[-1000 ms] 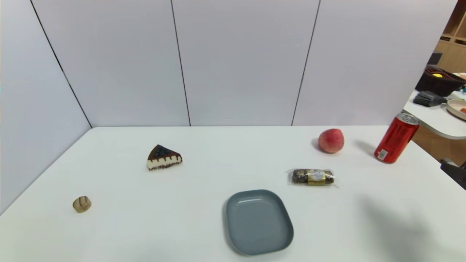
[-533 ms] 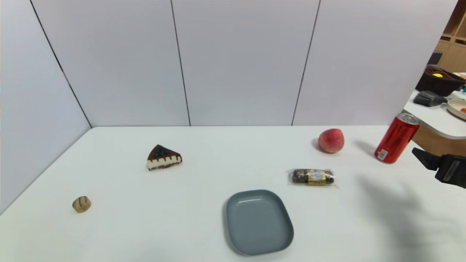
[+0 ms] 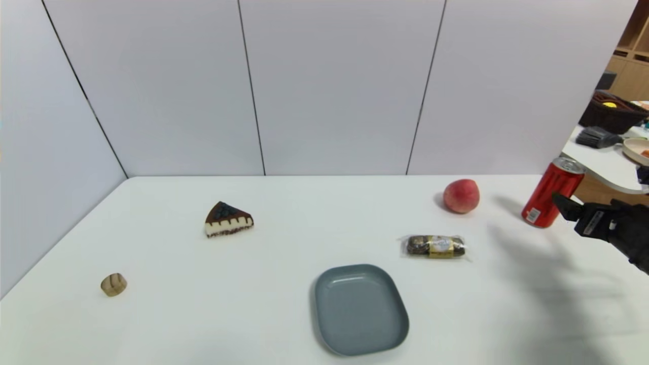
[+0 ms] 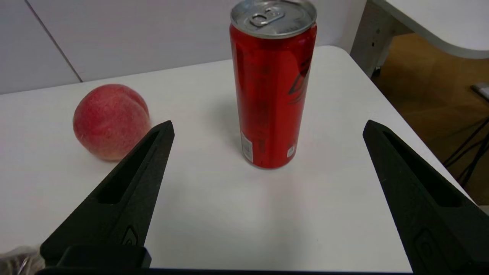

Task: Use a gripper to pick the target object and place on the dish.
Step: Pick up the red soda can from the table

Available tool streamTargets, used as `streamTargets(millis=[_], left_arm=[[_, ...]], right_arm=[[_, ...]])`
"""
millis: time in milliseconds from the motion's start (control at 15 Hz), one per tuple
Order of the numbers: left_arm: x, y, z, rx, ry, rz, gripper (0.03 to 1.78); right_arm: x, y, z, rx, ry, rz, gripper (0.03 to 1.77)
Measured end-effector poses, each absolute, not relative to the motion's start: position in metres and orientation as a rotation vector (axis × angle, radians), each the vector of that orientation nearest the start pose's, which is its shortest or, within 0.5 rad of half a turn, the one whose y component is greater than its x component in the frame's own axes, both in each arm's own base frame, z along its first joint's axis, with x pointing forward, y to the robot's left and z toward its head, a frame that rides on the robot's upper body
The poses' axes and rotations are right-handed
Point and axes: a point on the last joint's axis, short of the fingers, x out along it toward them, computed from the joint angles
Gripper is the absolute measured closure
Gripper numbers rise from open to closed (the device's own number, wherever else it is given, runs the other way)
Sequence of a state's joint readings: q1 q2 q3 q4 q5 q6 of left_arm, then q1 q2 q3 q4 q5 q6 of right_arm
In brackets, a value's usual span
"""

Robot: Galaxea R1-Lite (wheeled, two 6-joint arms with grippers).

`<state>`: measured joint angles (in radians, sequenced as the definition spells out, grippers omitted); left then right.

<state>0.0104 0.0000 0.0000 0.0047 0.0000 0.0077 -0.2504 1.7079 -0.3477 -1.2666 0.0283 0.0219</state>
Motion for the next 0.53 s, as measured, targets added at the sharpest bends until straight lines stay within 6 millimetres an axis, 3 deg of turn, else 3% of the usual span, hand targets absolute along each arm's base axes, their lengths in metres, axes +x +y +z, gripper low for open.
streamTargets(millis=[533], left_arm=[[-0.023,0.000,0.075,0.008,0.004,0.010,0.12]], right_arm=[[0.314,-0.078,0.117,0.030,0.074,-0.219,0.09]])
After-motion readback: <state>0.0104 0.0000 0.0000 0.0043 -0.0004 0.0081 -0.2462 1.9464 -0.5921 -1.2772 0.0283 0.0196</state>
